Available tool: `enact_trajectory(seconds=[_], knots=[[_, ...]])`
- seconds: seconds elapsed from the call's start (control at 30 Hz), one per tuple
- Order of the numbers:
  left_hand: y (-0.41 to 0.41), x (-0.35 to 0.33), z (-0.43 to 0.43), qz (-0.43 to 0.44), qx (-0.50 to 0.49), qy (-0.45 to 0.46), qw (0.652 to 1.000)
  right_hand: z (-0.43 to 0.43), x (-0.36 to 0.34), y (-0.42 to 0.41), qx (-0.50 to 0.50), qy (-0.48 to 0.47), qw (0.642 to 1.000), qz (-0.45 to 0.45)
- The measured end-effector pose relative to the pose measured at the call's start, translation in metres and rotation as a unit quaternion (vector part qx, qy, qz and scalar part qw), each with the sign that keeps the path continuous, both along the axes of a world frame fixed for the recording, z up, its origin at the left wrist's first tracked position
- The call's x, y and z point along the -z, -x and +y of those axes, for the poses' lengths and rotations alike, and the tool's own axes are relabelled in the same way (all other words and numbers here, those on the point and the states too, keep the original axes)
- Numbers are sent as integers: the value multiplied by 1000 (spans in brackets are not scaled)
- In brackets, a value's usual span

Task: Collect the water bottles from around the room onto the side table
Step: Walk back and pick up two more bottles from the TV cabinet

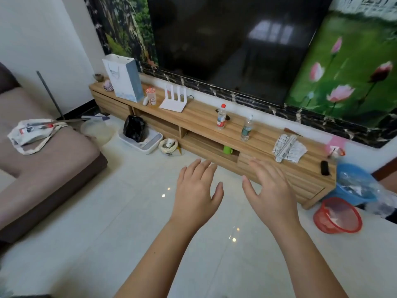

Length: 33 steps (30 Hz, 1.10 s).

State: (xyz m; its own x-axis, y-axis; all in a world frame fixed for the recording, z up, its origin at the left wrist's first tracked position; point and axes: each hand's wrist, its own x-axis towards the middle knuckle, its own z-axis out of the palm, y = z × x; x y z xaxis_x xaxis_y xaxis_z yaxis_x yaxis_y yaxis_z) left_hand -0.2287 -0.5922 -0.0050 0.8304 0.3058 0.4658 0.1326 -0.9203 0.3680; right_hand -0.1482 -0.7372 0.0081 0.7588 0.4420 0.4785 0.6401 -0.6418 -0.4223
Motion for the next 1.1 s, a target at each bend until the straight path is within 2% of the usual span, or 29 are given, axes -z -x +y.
enact_trajectory(seconds=[0.23, 0.47, 0.7, 0.83, 1.1], knots=[[-91, 7, 15, 22, -13, 6, 1000, 15, 9, -98, 1, 20, 1000, 14], [-178, 27, 70, 48, -10, 16, 999, 67, 29, -179, 0, 30, 999, 30], [-287, 31, 159, 60, 40, 28, 997, 147, 27, -280, 43, 54, 997, 21], [-344, 29, 203, 59, 58, 26, 996, 186, 24, -330, 74, 35, 996, 35], [-448, 47, 243, 79, 110, 72, 988, 222, 48, -422, 117, 39, 991, 61]])
